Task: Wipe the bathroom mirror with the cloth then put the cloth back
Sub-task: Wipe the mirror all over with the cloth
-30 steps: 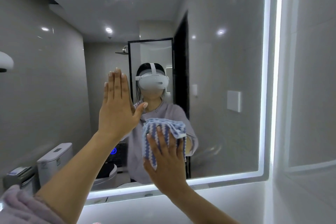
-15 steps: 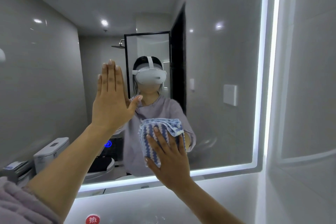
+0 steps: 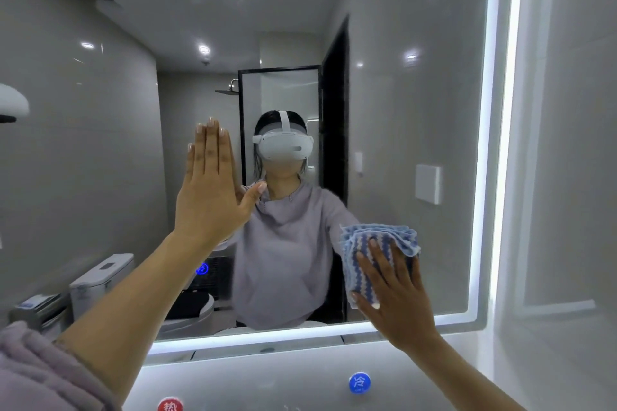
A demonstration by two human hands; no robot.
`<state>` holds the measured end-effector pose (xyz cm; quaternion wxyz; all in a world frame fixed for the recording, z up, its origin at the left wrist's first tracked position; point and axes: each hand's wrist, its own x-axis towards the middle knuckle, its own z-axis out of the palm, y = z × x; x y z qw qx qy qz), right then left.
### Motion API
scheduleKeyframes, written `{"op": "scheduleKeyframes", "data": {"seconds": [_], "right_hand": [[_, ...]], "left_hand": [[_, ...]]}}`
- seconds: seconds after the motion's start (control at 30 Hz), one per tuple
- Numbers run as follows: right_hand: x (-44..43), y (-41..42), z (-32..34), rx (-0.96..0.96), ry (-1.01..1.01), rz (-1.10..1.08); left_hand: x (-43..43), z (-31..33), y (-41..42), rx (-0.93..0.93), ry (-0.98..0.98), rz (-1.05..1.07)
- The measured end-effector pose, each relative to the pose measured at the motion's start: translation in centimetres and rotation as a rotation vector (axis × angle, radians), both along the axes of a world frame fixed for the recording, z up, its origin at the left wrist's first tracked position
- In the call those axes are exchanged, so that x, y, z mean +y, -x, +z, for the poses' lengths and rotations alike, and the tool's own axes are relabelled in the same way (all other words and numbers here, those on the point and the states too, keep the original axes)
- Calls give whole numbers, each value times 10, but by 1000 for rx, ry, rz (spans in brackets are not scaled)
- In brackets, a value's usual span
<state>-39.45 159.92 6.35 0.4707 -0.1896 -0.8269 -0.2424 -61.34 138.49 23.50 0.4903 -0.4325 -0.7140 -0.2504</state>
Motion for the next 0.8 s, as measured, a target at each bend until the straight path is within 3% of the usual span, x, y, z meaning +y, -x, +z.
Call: {"op": "scheduleKeyframes", "data": {"seconds": [0.4,0.57,0.8], "right_hand": [[47,-65,6,16,184,-186],[53,-85,8,51,161,-200],[46,-76,7,147,407,-188]], "left_hand": [[2,-1,2,7,1,23],[3,-1,2,23,-7,21],[2,0,1,26,-3,24]]}}
